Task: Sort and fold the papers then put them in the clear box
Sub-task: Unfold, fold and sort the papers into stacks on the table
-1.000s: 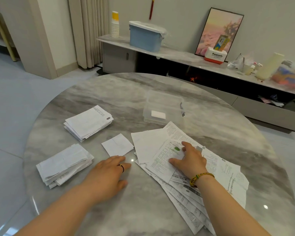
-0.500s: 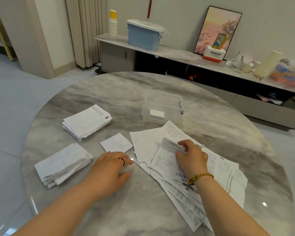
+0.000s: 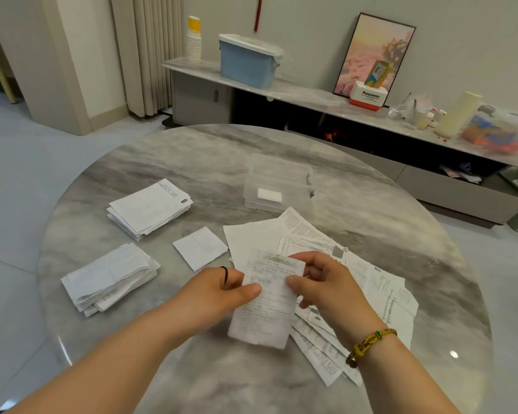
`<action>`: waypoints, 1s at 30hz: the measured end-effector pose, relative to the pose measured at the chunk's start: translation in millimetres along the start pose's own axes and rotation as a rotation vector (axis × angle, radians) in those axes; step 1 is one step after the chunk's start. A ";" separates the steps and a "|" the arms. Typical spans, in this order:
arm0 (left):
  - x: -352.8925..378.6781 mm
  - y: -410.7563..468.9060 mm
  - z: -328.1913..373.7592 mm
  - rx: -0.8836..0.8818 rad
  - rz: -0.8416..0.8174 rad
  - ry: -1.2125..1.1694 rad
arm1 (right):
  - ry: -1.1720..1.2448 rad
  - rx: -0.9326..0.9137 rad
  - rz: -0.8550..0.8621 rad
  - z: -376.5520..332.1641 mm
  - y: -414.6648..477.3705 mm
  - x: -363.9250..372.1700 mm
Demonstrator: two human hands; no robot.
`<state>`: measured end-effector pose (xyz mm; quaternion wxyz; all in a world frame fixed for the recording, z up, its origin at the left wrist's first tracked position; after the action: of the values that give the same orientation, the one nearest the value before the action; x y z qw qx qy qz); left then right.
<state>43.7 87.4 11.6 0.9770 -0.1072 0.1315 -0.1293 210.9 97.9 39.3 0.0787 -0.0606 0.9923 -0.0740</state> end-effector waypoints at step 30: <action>-15.8 -8.3 15.7 -0.046 0.080 -0.281 | 0.271 0.197 -0.081 11.5 7.0 15.3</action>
<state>31.5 86.8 32.1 0.9874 -0.1412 0.0006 -0.0708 197.0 101.2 24.8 -0.0534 -0.0819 0.9785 -0.1815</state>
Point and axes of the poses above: each hand's wrist, its own y-axis towards the middle knuckle, its own x-axis out of the palm, z = x × y, the point moved 1 cm from there along y, towards the middle knuckle, and after that the axes turned 5 degrees about y, right-handed, at the moved point
